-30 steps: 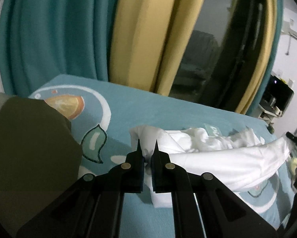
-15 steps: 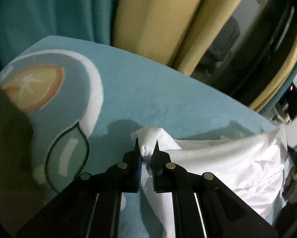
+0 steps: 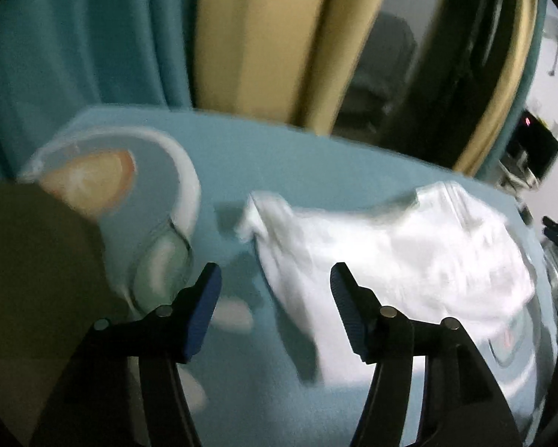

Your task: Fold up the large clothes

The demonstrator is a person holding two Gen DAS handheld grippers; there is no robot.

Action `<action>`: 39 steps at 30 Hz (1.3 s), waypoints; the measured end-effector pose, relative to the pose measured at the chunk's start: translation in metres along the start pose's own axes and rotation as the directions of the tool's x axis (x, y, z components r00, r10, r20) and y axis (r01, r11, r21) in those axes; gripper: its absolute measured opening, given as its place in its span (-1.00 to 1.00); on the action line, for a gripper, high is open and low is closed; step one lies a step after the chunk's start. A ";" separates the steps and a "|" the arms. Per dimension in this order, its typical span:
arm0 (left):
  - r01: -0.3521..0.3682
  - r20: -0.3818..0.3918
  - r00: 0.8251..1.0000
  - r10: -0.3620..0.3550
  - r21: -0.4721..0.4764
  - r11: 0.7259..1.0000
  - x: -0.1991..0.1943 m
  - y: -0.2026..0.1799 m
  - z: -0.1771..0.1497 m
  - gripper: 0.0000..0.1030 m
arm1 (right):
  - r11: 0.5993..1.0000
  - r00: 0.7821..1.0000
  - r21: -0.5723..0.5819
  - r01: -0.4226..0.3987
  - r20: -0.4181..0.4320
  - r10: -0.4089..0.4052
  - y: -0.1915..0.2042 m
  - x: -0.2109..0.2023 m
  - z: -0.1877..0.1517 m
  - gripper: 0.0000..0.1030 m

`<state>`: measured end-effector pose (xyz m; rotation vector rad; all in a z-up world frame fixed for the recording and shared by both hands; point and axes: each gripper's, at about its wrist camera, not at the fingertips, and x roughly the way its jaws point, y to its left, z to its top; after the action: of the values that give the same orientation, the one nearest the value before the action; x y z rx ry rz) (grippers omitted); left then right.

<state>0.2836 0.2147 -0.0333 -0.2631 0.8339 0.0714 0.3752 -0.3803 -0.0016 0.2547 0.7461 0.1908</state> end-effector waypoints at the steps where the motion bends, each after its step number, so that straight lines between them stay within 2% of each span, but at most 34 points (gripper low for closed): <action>1: 0.021 -0.029 0.999 -0.021 -0.002 1.000 0.002 -0.004 -0.010 0.24 | 1.000 0.998 -0.003 -0.017 -0.063 0.017 0.001 0.005 -0.014 0.33; 4: 0.077 -0.121 0.990 -0.074 0.019 0.997 0.015 -0.020 -0.039 0.24 | 0.998 0.981 -0.041 -0.049 -0.190 0.040 0.007 0.016 -0.050 0.33; 5: 0.072 -0.154 0.986 -0.062 0.059 0.996 0.021 -0.029 -0.049 0.24 | 0.996 0.973 -0.066 -0.055 -0.226 0.039 0.010 0.019 -0.063 0.33; 6: 0.033 -0.102 0.995 -0.020 0.122 0.992 0.018 -0.036 -0.053 0.25 | 0.992 0.983 -0.121 -0.037 -0.181 0.014 0.018 0.013 -0.072 0.32; 7: 0.001 -0.105 0.994 0.018 0.181 0.983 0.020 -0.044 -0.058 0.25 | 0.990 0.981 -0.131 -0.042 -0.193 0.016 0.021 0.013 -0.076 0.29; 8: -0.020 -0.105 0.994 0.043 0.217 0.976 0.022 -0.050 -0.061 0.25 | 0.989 0.981 -0.137 -0.051 -0.195 0.024 0.026 0.011 -0.077 0.15; 9: -0.032 -0.095 0.994 0.055 0.227 0.973 0.021 -0.053 -0.063 0.25 | 0.987 0.972 -0.122 -0.102 -0.222 0.073 0.031 0.012 -0.078 -0.38; 10: -0.032 -0.091 0.994 0.054 0.224 0.974 0.021 -0.053 -0.063 0.25 | 0.983 0.964 -0.123 -0.134 -0.244 0.101 0.037 0.013 -0.081 -0.66; 11: -0.009 -0.089 0.996 0.029 0.228 0.974 0.019 -0.054 -0.063 0.16 | 0.981 0.965 -0.137 -0.135 -0.244 0.098 0.039 0.012 -0.082 -0.66; 12: 0.010 -0.086 0.996 0.011 0.237 0.971 0.018 -0.055 -0.064 -0.20 | 0.978 0.970 -0.170 -0.122 -0.231 0.081 0.044 0.009 -0.085 -0.72; 13: 0.022 -0.087 0.996 -0.001 0.242 0.970 0.016 -0.055 -0.065 -0.44 | 0.976 0.971 -0.181 -0.123 -0.227 0.080 0.046 0.006 -0.087 -0.76; 14: 0.036 -0.091 0.996 -0.014 0.237 0.971 0.015 -0.054 -0.065 -0.67 | 0.976 0.971 -0.176 -0.129 -0.223 0.088 0.046 0.003 -0.089 -0.77; 15: 0.044 -0.090 0.996 -0.023 0.228 0.973 0.013 -0.056 -0.066 -0.79 | 0.976 0.972 -0.174 -0.134 -0.216 0.095 0.046 -0.004 -0.090 -0.79; 20: 0.056 -0.038 0.998 -0.050 0.191 0.980 -0.005 -0.052 -0.069 -0.86 | 0.969 0.979 -0.213 -0.125 -0.184 0.085 0.044 -0.039 -0.102 -0.81; 26: 0.068 0.002 0.998 -0.070 0.202 0.977 -0.045 -0.058 -0.077 -0.86 | 0.960 0.982 -0.260 -0.109 -0.176 0.064 0.054 -0.065 -0.111 -0.81; 31: 0.076 -0.041 0.997 -0.069 0.241 0.968 -0.065 -0.059 -0.100 -0.86 | 0.957 0.978 -0.275 -0.091 -0.208 0.033 0.059 -0.089 -0.143 -0.81; 35: 0.104 -0.099 0.991 -0.085 0.203 0.974 -0.061 -0.045 -0.117 -0.85 | 0.962 0.967 -0.270 -0.037 -0.252 -0.033 0.048 -0.090 -0.171 -0.77; 37: 0.118 -0.119 0.988 -0.099 0.172 0.978 -0.055 -0.040 -0.118 -0.81 | 0.968 0.965 -0.247 -0.036 -0.259 -0.030 0.043 -0.086 -0.178 -0.57; 38: 0.128 -0.118 0.987 -0.109 0.165 0.978 -0.057 -0.039 -0.118 -0.70 | 0.970 0.966 -0.240 -0.026 -0.254 -0.037 0.043 -0.088 -0.179 -0.51; 39: 0.134 -0.095 0.988 -0.119 0.176 0.975 -0.065 -0.038 -0.115 -0.56 | 0.971 0.963 -0.240 -0.015 -0.264 -0.051 0.043 -0.087 -0.177 -0.37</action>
<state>0.1632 0.1504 -0.0517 -0.1471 0.8993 -0.1359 0.1867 -0.3341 -0.0581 -0.0108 0.9850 0.3003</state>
